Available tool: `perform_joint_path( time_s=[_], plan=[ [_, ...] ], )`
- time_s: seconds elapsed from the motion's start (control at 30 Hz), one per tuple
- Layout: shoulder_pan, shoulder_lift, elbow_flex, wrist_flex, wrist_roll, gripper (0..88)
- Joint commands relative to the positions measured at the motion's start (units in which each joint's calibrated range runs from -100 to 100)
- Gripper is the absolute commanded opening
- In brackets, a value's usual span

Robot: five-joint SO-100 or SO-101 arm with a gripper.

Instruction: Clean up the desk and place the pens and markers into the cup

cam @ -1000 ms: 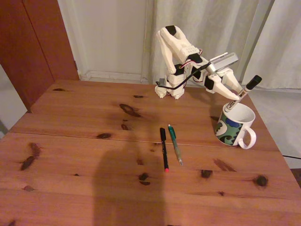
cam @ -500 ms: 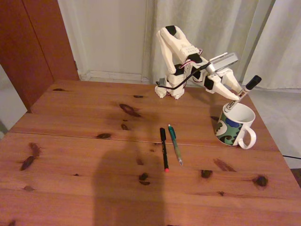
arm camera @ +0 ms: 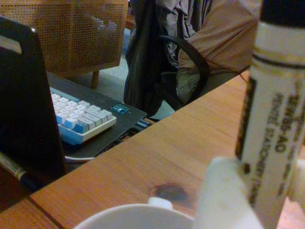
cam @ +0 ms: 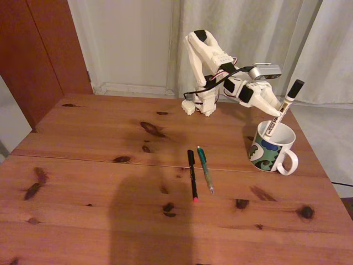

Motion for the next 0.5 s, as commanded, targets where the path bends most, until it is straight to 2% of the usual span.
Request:
perform_joint_path(
  time_s=[0.0,0.37,0.47],
  plan=[
    [0.55,-1.07,-1.5,-1.52,0.67,0.8],
    [0.39,-1.07,-1.32,-1.43,0.41,0.8],
    [0.31,-1.07,-1.32,-1.43,-3.46,0.7]
  ],
)
